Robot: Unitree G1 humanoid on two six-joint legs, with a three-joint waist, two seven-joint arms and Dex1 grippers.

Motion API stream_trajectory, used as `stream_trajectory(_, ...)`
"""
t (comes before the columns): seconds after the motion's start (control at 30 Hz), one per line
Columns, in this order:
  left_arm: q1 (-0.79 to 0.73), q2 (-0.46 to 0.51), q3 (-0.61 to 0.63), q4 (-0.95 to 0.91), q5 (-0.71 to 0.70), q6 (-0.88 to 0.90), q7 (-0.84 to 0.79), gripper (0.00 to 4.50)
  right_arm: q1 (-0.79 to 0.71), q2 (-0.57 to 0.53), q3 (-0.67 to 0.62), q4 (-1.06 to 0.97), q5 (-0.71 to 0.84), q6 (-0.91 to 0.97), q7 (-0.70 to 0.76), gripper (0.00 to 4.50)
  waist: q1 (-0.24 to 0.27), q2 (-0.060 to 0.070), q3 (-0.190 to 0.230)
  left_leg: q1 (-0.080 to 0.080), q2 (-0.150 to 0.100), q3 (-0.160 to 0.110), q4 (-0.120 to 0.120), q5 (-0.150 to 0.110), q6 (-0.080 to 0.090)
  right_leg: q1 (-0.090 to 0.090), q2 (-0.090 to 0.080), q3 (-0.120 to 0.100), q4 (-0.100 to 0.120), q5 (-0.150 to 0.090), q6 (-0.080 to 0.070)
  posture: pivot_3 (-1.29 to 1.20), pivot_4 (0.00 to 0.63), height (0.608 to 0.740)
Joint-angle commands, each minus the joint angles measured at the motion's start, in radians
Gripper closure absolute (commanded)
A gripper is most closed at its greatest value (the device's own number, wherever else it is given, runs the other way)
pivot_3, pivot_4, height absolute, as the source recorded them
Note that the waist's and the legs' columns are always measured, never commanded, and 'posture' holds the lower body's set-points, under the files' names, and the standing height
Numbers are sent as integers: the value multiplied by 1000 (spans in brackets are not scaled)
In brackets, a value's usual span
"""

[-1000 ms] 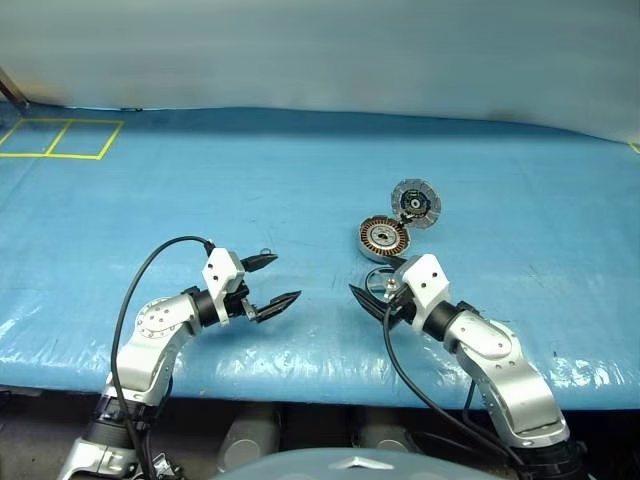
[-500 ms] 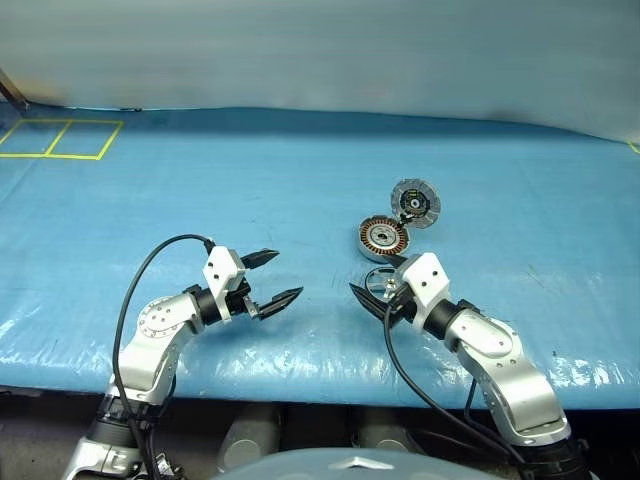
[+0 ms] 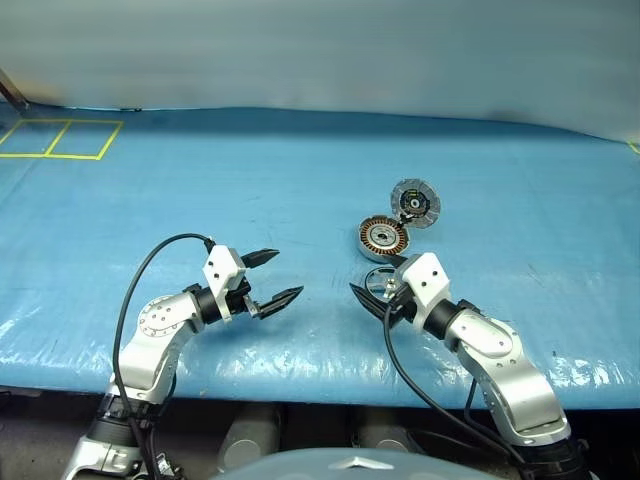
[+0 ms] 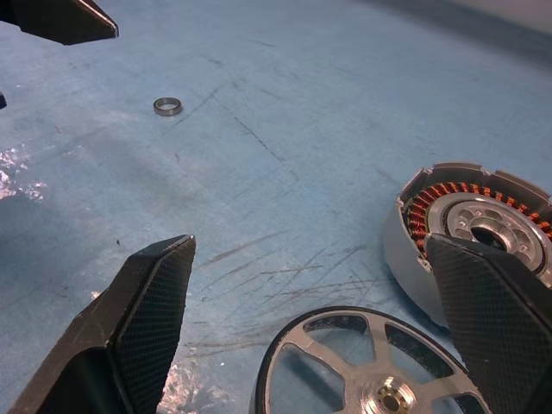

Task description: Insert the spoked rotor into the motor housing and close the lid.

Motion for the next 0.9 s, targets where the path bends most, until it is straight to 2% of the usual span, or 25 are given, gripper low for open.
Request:
stream_trajectory(0.03,-5,-1,7,-46,0,-9,7,0,-24,4,-11,-22,-9,-1,-22,10,0,0,0,0,0,0,0,0,0,0,0,0,0,0,0,0,150,740)
stream_trajectory(0.27,-8,-8,-1,-44,3,-7,17,0,-171,-12,11,-27,-24,167,-48,10,-1,0,0,0,0,0,0,0,0,0,0,0,0,0,0,0,150,740)
stream_trajectory(0.5,-17,-26,-17,-33,6,-5,22,0,-545,-131,160,82,-49,483,69,10,-2,0,0,-1,0,1,1,0,0,-1,0,0,0,2,-2,0,150,740)
stream_trajectory(0.6,-17,-38,-20,-28,12,-14,26,0,-702,-137,219,191,-52,603,98,10,-2,0,0,-2,0,1,0,0,0,-2,0,0,0,4,-6,0,150,740)
stream_trajectory(0.8,8,-57,-15,-34,20,-27,38,0,-879,-223,407,377,-98,623,252,10,-4,0,0,-10,-1,2,2,0,0,-10,-1,1,0,5,-5,0,150,740)
stream_trajectory(0.9,23,-59,-11,-34,22,-36,45,0,-919,-248,450,452,-115,616,298,10,-6,0,0,-10,-2,3,2,0,1,-10,-2,0,-1,6,-5,0,150,740)
